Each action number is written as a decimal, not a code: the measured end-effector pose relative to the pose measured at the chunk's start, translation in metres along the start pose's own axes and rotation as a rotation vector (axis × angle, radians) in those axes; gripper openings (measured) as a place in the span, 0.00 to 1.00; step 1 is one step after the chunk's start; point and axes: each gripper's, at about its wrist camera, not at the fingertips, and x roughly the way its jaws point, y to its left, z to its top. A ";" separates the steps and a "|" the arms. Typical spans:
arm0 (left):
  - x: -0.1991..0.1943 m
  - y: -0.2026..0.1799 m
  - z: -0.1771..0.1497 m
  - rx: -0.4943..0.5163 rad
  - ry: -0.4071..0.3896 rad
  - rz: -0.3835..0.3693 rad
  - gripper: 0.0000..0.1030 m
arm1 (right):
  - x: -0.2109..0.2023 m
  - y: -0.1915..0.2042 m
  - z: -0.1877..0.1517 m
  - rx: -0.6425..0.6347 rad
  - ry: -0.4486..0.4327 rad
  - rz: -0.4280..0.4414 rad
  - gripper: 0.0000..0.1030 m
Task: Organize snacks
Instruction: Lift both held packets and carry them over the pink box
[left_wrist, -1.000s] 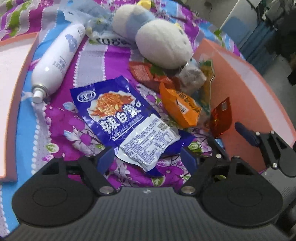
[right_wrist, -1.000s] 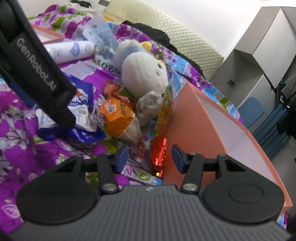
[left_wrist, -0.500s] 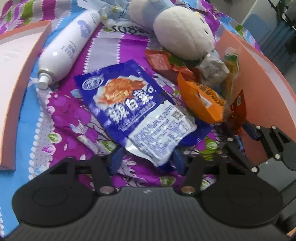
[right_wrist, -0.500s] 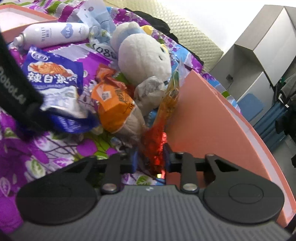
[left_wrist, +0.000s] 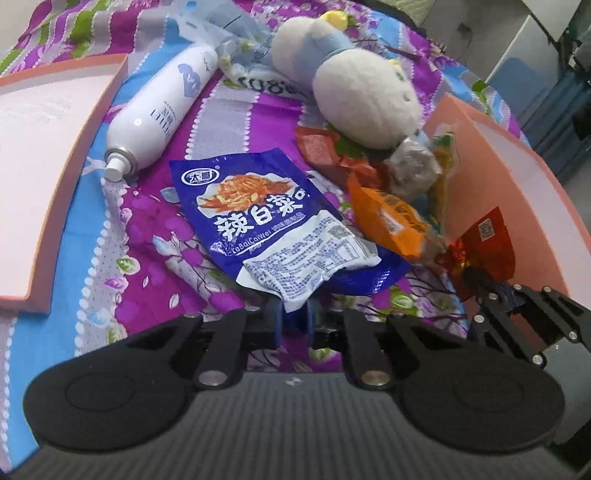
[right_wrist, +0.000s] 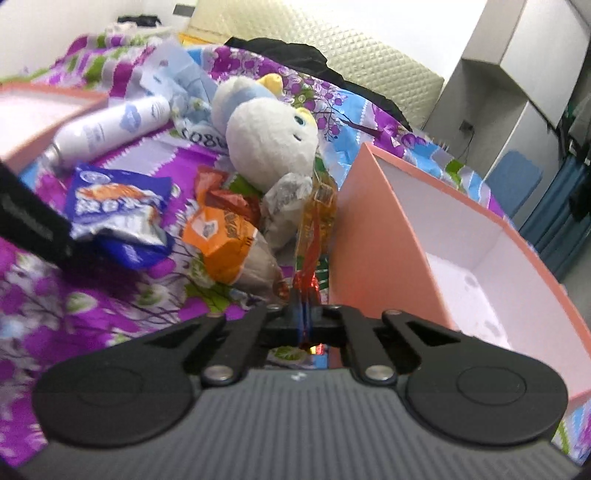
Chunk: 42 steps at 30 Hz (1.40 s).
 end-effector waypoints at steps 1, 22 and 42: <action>-0.005 -0.002 -0.002 0.004 -0.005 -0.002 0.14 | -0.005 -0.002 0.001 0.017 0.000 0.013 0.04; -0.095 -0.017 -0.062 0.020 -0.004 -0.054 0.13 | -0.089 -0.045 -0.016 0.355 0.156 0.272 0.04; -0.154 -0.105 -0.011 0.077 -0.129 -0.098 0.13 | -0.143 -0.144 0.019 0.474 -0.018 0.328 0.04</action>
